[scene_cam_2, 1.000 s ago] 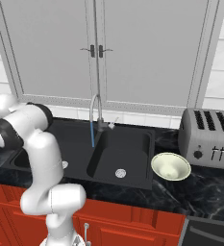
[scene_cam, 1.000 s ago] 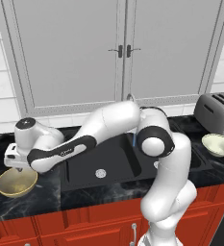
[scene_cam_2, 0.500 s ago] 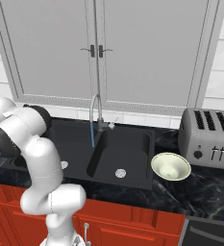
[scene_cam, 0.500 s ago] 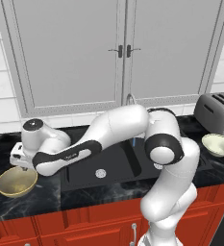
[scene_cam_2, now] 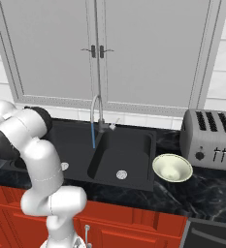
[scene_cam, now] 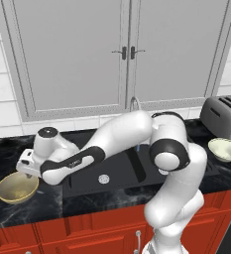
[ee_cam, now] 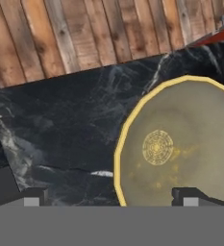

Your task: Rinse each bowl for a few seconds and place them down in the sink or on the counter.

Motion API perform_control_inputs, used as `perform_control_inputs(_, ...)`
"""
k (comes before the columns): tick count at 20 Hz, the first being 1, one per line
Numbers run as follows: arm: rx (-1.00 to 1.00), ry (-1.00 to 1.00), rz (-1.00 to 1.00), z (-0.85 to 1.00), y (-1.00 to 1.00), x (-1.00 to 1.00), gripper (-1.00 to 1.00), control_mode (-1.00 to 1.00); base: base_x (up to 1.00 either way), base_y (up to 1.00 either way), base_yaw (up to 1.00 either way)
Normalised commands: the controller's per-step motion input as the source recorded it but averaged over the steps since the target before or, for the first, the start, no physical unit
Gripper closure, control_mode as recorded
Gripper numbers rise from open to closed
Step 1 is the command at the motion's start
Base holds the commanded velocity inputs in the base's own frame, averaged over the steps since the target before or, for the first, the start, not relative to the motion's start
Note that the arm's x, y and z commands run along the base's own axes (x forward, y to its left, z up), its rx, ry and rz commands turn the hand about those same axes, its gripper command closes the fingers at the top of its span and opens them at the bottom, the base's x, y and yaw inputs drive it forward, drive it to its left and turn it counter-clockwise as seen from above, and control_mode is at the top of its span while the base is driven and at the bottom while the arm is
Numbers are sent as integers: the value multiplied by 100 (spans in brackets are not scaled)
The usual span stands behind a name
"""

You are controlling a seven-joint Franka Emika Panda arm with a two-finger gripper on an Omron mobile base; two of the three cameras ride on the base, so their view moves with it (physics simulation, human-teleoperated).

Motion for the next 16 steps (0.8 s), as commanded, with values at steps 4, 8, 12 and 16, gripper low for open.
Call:
perform_control_inputs(4, 3, 0, 0, -15, 2, 17, -100, -100, 0, 0, 0)
perform_control_inputs(8, 0, 0, 0, -9, 20, 27, -100, -100, 0, 0, 0)
perform_control_inputs(12, 0, 1, 0, -12, 34, 31, -100, -100, 0, 0, 0)
perform_control_inputs(16, 0, 3, 0, -12, 46, 29, -100, -100, 0, 0, 0)
